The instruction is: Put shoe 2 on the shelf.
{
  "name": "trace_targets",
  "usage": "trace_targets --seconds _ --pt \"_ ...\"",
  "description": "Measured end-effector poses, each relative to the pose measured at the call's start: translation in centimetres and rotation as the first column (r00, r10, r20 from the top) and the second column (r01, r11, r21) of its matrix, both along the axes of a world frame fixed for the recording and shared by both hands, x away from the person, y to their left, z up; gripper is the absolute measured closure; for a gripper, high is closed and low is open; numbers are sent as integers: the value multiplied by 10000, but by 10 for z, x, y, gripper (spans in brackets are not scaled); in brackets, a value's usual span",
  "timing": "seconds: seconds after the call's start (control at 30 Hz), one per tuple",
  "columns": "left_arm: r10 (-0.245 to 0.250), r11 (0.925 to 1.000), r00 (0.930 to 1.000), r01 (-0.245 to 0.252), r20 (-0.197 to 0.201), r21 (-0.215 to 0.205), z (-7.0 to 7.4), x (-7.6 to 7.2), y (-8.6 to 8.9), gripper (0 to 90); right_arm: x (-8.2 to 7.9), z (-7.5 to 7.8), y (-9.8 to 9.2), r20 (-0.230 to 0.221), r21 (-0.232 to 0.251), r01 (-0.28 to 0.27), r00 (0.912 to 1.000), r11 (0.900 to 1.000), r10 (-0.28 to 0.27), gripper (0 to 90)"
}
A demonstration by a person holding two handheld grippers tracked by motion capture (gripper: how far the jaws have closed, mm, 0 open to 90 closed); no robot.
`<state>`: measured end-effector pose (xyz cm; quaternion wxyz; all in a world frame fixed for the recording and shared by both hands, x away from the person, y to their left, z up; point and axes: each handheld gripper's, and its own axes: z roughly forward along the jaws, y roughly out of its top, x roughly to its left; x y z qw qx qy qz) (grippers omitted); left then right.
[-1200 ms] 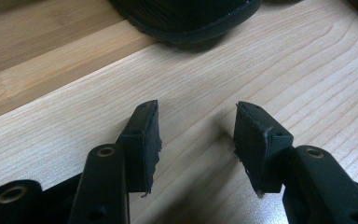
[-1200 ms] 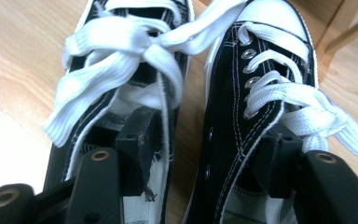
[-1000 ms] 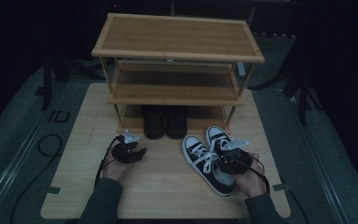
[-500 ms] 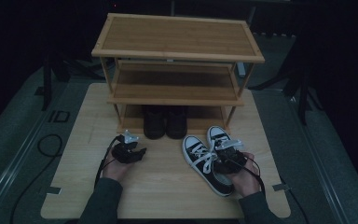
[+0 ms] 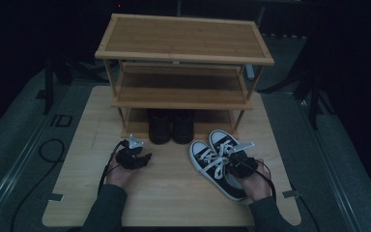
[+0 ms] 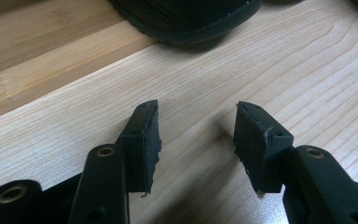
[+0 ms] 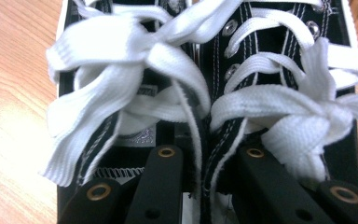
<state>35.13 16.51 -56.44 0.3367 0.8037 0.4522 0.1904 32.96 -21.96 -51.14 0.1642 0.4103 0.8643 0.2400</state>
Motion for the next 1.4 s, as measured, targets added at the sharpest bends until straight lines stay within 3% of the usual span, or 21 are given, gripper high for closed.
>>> trace_targets --seconds 0.5,1.4 --pt "-23 10000 10000 23 7 -9 0 0 0 506 7 1 -20 -243 668 -842 9960 9942 860 846" --pt "-43 10000 10000 43 27 -8 0 0 0 506 8 15 -44 -128 521 -1462 9890 9879 1471 849"
